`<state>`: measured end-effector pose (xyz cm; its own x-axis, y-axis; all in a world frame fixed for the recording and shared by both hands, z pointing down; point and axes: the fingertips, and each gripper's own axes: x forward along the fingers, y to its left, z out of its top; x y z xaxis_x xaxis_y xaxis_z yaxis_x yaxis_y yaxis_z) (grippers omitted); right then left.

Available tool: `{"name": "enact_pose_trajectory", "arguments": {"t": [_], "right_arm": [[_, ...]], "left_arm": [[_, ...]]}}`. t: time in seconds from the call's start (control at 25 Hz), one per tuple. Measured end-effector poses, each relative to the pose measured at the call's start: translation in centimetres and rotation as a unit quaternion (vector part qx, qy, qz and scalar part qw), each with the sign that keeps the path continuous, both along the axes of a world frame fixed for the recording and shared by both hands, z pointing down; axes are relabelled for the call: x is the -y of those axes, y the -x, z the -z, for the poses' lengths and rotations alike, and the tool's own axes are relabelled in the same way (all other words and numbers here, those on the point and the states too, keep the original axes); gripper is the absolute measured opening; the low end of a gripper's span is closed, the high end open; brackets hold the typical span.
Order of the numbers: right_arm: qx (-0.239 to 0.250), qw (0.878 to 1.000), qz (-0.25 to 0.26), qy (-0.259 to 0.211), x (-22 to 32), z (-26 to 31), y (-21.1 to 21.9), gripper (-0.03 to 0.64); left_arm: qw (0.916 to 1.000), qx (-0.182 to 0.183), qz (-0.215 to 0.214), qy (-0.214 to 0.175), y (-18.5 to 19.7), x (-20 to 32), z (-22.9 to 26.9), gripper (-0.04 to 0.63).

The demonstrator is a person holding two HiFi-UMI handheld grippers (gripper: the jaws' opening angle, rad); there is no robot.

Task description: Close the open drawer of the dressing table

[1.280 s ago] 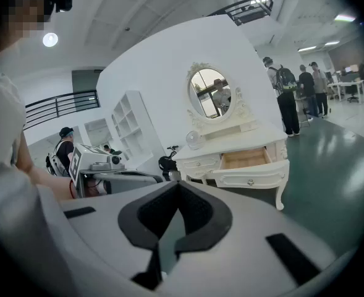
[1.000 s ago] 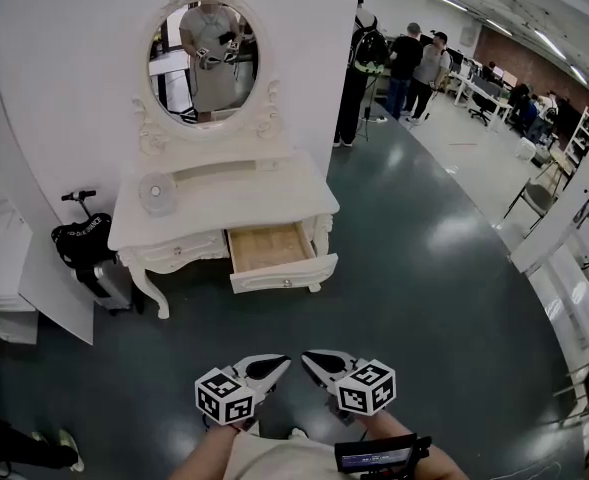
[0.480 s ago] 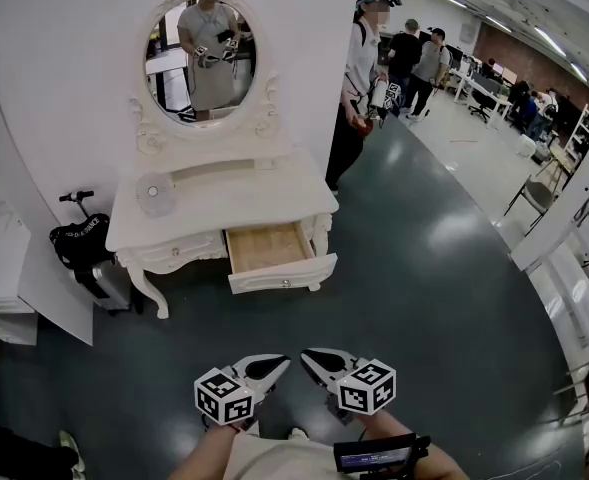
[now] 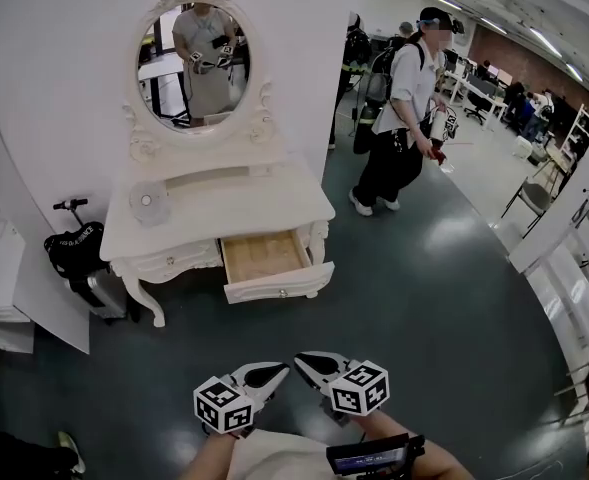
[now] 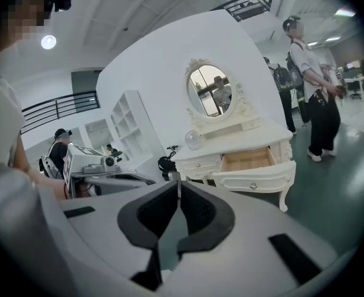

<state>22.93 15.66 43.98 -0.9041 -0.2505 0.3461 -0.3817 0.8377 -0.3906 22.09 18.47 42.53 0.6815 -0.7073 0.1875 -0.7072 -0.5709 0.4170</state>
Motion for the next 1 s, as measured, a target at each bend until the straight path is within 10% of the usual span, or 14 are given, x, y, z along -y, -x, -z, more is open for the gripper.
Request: {"name": "enact_pose_trajectory", "arguments": {"t": [1.0], "right_arm": [[0.004,0.993,-0.114,0.020,10.5,-0.9,17.3,0.018]], "left_arm": [[0.9978,0.006,-0.064,0.014,20.4,9.7,-1.3,0.011]]}}
